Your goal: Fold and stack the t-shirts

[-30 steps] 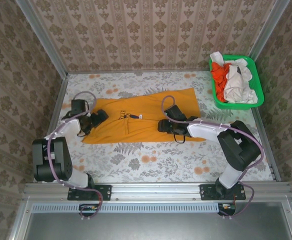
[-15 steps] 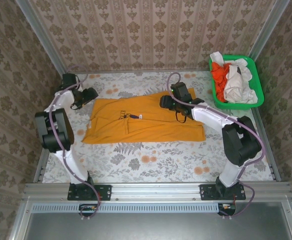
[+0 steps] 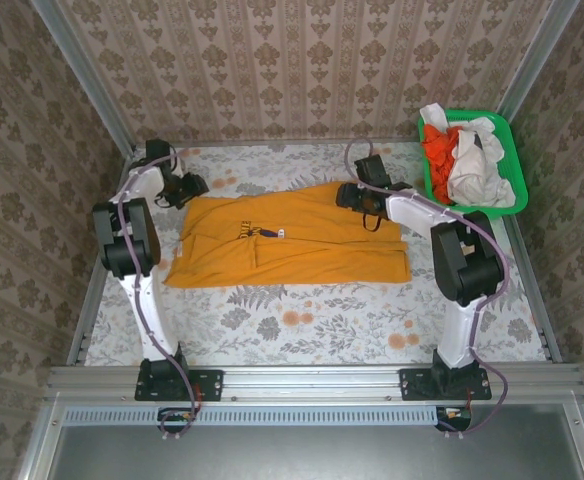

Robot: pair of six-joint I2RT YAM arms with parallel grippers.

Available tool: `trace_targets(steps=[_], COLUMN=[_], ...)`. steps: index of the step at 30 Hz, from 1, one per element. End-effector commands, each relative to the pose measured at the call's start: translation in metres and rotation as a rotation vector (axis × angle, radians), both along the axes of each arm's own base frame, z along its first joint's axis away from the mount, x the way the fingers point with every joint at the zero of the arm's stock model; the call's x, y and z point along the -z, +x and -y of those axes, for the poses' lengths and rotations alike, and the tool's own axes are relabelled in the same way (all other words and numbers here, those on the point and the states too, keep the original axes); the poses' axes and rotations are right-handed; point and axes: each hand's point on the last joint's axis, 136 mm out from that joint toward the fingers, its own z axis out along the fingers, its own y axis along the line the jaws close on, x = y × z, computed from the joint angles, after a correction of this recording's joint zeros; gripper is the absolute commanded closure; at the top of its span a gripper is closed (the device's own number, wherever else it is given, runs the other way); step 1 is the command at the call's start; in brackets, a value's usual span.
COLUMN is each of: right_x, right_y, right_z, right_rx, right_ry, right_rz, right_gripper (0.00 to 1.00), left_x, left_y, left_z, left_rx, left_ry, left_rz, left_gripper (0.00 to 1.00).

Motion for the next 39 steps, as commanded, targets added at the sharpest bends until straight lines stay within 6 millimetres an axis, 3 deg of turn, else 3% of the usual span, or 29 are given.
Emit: trace_targets(steps=[1, 12, 18, 27, 39], right_x=[0.005, 0.022, 0.032, 0.043, 0.072], right_y=[0.010, 0.049, 0.072, 0.088, 0.092], right_z=[0.016, 0.055, 0.085, 0.106, 0.111], right_rx=[0.019, 0.097, 0.207, 0.327, 0.336], right_ry=[-0.038, -0.113, -0.167, -0.254, -0.257], right_rz=[-0.022, -0.059, -0.106, -0.151, -0.249], right_gripper=[0.38, 0.38, 0.40, 0.51, 0.56], left_x=[0.002, 0.011, 0.014, 0.016, 0.016], left_y=[-0.005, -0.007, -0.008, -0.010, -0.006], left_z=[0.004, -0.003, -0.016, -0.027, -0.023], left_rx=[0.020, -0.006, -0.041, -0.069, -0.058], left_ry=[-0.011, 0.007, 0.022, 0.017, -0.009], left_rz=[-0.033, -0.039, -0.033, -0.030, -0.018], left_gripper=[0.57, 1.00, 1.00, 1.00, 1.00])
